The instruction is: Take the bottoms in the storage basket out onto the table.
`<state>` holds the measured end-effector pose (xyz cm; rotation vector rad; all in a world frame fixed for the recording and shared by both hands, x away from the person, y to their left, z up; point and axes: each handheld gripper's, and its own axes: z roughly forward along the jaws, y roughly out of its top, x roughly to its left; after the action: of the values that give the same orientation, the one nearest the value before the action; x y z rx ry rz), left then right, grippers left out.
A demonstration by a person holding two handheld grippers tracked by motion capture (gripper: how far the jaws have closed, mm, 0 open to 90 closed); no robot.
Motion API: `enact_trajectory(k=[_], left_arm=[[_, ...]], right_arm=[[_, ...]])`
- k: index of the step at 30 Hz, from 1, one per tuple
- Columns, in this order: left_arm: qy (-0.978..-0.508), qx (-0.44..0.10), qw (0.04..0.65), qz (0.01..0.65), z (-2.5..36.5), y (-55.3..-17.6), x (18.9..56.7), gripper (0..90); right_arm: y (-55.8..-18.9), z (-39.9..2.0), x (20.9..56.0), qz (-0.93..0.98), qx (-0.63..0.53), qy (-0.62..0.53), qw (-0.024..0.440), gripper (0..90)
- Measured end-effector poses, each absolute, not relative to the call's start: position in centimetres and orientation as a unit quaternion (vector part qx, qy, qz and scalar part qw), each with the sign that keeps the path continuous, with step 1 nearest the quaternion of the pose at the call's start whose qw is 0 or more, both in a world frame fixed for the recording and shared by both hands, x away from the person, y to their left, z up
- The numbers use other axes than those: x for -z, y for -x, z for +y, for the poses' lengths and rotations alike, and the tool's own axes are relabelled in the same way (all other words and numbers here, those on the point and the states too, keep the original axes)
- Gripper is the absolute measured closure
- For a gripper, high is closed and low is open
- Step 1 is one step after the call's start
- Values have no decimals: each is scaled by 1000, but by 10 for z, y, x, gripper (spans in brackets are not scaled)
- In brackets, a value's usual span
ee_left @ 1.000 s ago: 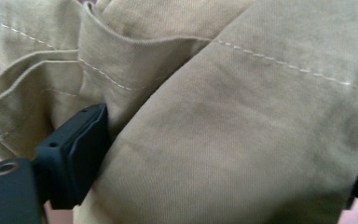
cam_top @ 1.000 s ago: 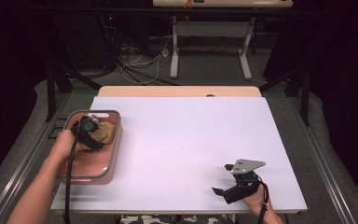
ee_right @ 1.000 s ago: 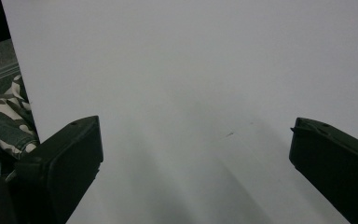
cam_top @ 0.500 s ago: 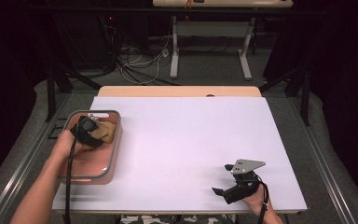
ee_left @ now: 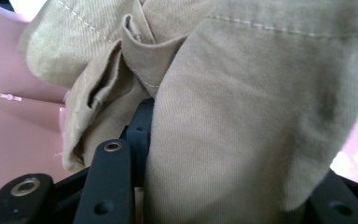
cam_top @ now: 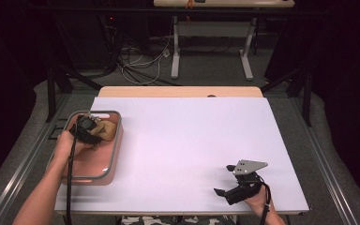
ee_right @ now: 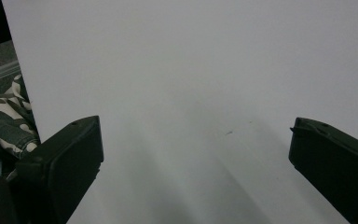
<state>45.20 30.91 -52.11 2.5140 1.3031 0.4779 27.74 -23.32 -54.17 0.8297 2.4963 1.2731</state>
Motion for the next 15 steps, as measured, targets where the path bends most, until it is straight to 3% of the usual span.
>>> enact_trajectory(k=[15], left_arm=[[-864, -193, 144, 443, 305, -441, 513, 611]], right_arm=[[-277, -234, 541, 849, -429, -286, 113, 34]])
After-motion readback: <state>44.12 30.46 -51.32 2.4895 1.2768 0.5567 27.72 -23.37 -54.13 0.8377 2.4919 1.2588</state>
